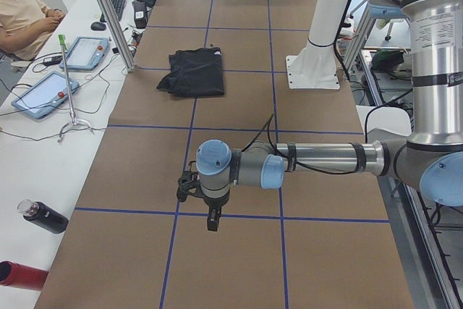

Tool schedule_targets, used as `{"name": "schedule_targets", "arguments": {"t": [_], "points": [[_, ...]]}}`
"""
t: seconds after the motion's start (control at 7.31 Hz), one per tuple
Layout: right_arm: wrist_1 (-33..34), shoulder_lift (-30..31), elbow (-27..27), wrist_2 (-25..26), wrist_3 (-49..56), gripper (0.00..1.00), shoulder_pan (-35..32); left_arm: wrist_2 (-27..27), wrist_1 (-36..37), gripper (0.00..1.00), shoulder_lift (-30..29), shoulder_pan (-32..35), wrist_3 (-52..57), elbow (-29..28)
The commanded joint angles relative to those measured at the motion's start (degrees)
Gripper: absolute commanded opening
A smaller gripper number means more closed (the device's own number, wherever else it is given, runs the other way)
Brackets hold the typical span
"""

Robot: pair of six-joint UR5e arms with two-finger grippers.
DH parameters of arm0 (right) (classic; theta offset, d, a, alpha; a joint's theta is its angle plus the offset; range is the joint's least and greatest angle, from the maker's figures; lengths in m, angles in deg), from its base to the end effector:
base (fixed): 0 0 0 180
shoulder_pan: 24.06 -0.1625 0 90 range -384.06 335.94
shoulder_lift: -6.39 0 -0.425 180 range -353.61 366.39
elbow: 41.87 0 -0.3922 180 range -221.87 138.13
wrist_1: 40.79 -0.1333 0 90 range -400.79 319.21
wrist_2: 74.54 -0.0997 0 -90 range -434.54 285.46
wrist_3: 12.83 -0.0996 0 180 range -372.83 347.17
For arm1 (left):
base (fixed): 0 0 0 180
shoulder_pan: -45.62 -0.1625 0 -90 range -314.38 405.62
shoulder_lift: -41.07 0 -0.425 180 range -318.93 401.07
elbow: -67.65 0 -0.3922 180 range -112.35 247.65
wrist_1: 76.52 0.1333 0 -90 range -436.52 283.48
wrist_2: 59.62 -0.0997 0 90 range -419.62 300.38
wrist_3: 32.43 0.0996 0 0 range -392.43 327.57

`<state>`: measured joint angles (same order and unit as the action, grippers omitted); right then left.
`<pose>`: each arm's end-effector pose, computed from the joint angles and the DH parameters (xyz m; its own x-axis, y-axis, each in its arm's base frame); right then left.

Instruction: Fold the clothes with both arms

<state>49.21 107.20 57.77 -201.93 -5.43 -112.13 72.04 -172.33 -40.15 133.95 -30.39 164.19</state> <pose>0.0590 -0.4127 0.6691 0.7835 -0.1429 0.6047 0.1357 0.9891 0.0579 -0.0545 -0.4329 0.6659 0.7441 0.0986 -0.6608 -0.0556 0.9948 0.0858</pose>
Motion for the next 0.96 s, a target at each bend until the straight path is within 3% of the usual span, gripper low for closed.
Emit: {"name": "schedule_targets", "arguments": {"t": [0.0, 0.82], "points": [[0.00, -0.01, -0.05, -0.49, -0.10, 1.00, 0.00, 0.00, 0.00, 1.00, -0.07, 0.00, -0.02, -0.30], [0.00, -0.01, -0.14, -0.49, -0.02, 1.00, 0.09, 0.00, -0.08, 1.00, -0.43, 0.00, -0.02, 0.23]]}}
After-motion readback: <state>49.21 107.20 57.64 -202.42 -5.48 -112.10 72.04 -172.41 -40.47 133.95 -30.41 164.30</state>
